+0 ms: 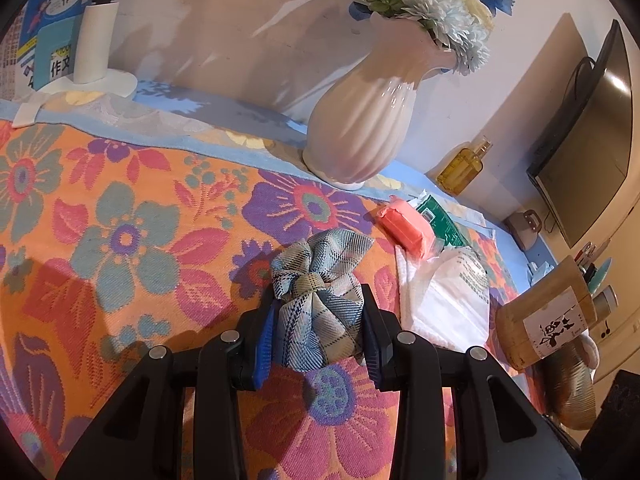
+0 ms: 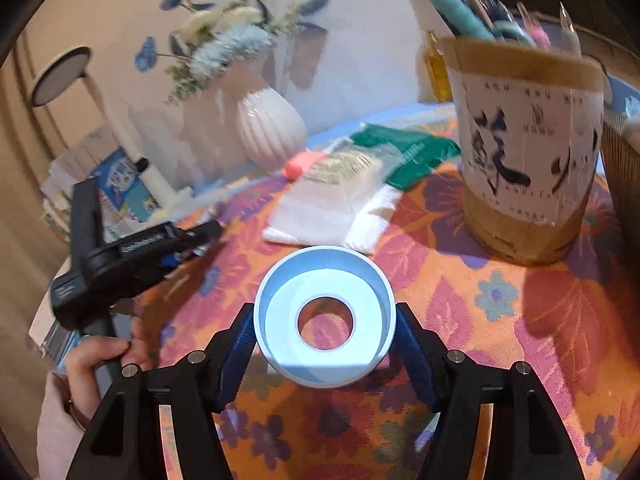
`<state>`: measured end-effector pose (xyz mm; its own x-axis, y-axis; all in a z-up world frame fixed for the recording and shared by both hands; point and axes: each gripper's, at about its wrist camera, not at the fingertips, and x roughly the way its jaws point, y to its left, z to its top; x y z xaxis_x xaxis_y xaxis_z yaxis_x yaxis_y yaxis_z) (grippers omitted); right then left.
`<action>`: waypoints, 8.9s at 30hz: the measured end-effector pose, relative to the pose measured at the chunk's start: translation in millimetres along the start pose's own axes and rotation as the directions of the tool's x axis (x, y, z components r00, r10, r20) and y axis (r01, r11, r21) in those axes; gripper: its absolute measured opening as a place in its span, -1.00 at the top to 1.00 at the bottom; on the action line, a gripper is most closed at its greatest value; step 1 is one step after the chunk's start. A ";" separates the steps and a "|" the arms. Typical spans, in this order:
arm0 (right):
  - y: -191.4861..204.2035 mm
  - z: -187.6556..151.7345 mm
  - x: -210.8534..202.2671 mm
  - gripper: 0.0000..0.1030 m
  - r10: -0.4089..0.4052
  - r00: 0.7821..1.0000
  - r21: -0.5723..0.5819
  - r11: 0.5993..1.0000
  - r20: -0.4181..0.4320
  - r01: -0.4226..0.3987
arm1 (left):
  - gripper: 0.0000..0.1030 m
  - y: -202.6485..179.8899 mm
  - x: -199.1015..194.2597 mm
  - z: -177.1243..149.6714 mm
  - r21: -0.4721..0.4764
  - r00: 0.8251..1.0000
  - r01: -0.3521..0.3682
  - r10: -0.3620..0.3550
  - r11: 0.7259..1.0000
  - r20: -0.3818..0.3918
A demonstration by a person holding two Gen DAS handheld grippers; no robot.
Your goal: Organize soft objects
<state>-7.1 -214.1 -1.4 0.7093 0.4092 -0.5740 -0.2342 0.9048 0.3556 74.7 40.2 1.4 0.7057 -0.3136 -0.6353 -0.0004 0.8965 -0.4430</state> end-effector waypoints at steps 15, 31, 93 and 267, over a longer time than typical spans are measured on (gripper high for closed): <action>6.6 -1.0 -10.6 -0.29 0.066 0.996 -0.045 0.997 0.060 -0.063 | 0.36 0.1 -15.1 -11.8 -0.020 0.999 -0.033 0.033 0.999 0.026; -4.5 -6.7 -44.2 -0.29 0.223 0.956 -0.010 0.974 0.189 -0.225 | 0.36 -7.6 -55.8 -57.3 -0.062 0.996 -0.072 0.075 0.995 0.044; -238.1 100.0 -198.9 -0.87 -0.147 0.976 0.331 0.940 0.158 0.088 | -0.98 -364.8 -30.2 -134.3 0.575 0.929 0.369 -0.302 0.730 -0.214; -37.9 64.8 -147.2 -0.18 0.046 0.996 0.017 0.999 0.079 -0.048 | -0.09 -169.7 -91.8 -45.1 0.324 0.999 -0.036 0.028 0.945 0.030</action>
<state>-59.5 -316.3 117.4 0.7482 0.4400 -0.4966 -0.2567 0.8822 0.3948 -21.9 -97.2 106.4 0.7263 -0.2790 -0.6282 0.2037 0.9602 -0.1909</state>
